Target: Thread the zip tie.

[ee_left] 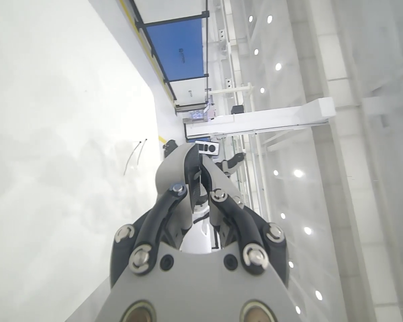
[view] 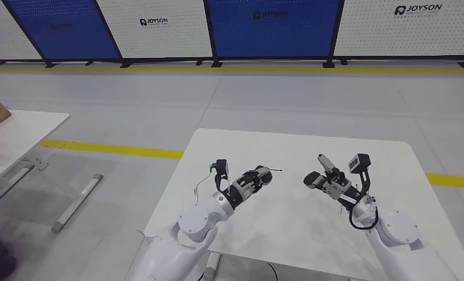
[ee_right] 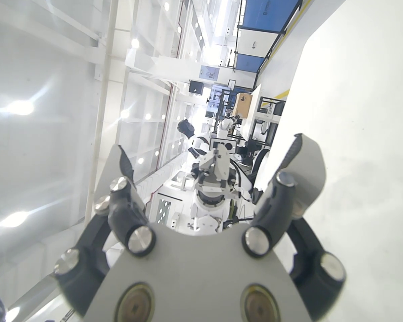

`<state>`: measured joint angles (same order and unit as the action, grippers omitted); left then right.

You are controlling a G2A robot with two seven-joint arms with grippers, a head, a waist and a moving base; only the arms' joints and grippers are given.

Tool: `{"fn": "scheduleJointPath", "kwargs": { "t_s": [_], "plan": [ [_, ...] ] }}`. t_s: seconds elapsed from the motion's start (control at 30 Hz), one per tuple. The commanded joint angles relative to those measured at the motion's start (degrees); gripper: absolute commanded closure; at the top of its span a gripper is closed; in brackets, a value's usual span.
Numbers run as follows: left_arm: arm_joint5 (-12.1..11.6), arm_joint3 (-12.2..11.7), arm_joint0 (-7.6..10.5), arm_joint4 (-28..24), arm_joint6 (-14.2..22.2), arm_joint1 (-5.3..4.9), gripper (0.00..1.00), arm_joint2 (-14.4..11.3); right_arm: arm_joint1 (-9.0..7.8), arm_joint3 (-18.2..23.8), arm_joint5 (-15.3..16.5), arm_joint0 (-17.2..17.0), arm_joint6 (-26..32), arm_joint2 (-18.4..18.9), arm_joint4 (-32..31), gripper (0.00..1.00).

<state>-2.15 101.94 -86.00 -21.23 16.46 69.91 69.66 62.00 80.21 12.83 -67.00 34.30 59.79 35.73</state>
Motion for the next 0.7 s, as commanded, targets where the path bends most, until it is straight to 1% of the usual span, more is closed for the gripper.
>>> {"fn": "scheduleJointPath", "kwargs": {
  "t_s": [0.0,0.07,0.1,0.17,0.2,0.27,0.33,0.67],
  "plan": [
    [-2.87,3.40,-3.23,-2.19,2.03,-0.54,1.00,3.55,0.00,0.00,0.00,0.00,0.00,0.00,0.00,0.00],
    [-4.77,6.87,-6.06,-3.99,3.89,-0.99,1.00,6.58,0.00,0.00,0.00,0.00,0.00,0.00,0.00,0.00],
    [-5.43,8.88,-7.77,-4.94,5.10,-1.25,1.00,8.31,0.00,0.00,0.00,0.00,0.00,0.00,0.00,0.00],
    [-7.17,12.18,-10.12,-4.92,6.00,-1.56,1.00,10.62,0.00,0.00,0.00,0.00,0.00,0.00,0.00,0.00],
    [-8.04,13.97,-11.65,-4.61,6.35,-1.70,1.00,11.59,0.00,0.00,0.00,0.00,0.00,0.00,0.00,0.00],
    [-8.81,16.47,-13.46,-4.34,7.35,-1.89,1.00,12.60,0.00,0.00,0.00,0.00,0.00,0.00,0.00,0.00],
    [-8.88,18.08,-14.79,-2.76,6.98,-2.05,1.00,13.72,0.00,0.00,0.00,0.00,0.00,0.00,0.00,0.00],
    [-8.77,18.23,-14.91,-2.36,6.91,-2.07,1.00,13.77,0.00,0.00,0.00,0.00,0.00,0.00,0.00,0.00]
  ]
}}
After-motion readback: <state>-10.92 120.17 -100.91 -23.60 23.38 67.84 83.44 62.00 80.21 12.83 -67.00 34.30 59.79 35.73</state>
